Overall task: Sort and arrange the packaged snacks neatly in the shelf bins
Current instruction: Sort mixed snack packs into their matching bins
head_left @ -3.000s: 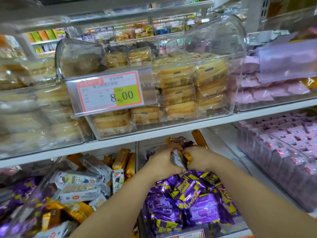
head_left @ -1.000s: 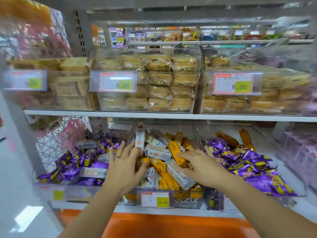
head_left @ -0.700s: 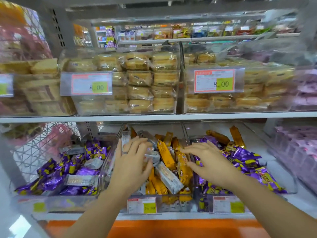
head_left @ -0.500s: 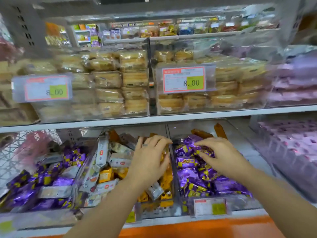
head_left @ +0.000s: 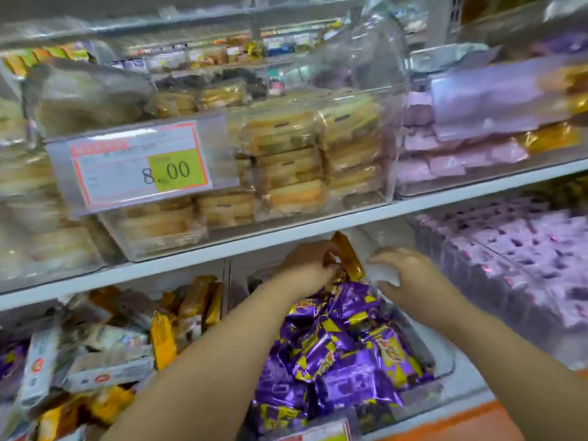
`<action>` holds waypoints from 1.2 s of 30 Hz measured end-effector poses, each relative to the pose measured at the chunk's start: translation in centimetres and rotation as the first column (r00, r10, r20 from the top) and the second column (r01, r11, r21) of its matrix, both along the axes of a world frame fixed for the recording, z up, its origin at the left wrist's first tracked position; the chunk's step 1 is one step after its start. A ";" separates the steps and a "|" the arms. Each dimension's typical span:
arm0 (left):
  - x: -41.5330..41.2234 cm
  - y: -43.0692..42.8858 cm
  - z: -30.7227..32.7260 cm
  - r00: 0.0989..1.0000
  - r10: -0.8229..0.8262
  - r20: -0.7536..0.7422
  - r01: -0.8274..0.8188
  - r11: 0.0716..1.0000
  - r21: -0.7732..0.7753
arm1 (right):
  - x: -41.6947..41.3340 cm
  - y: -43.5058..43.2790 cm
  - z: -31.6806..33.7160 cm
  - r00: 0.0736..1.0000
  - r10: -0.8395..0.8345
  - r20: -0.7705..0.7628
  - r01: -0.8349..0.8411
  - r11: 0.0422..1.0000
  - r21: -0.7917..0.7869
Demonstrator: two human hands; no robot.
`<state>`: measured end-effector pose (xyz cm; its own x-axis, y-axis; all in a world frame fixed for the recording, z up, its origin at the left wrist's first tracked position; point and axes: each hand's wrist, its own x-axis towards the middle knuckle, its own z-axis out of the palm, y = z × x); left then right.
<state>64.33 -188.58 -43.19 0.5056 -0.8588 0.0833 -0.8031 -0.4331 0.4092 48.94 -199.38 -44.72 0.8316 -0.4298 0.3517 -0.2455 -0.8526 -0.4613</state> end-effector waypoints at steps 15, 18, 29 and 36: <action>0.1 -4.3 -1.6 0.961 0.011 -0.276 0.041 0.982 0.182 | -1.3 -0.8 -1.1 0.996 0.090 0.002 -0.089 0.988 0.124; 0.5 -4.0 -2.0 0.926 0.032 -0.377 0.004 0.996 0.094 | -1.2 -0.7 -1.1 0.996 0.084 0.013 -0.084 0.988 0.127; 0.3 -4.3 -2.0 0.730 -0.063 -0.681 -0.045 0.989 -0.140 | -1.1 -0.4 -0.8 0.994 0.105 0.041 -0.110 0.983 0.147; -0.7 -3.3 -0.4 0.900 0.049 -0.433 -0.176 0.950 -0.259 | -1.5 0.5 0.4 0.995 0.041 0.096 -0.047 0.997 0.063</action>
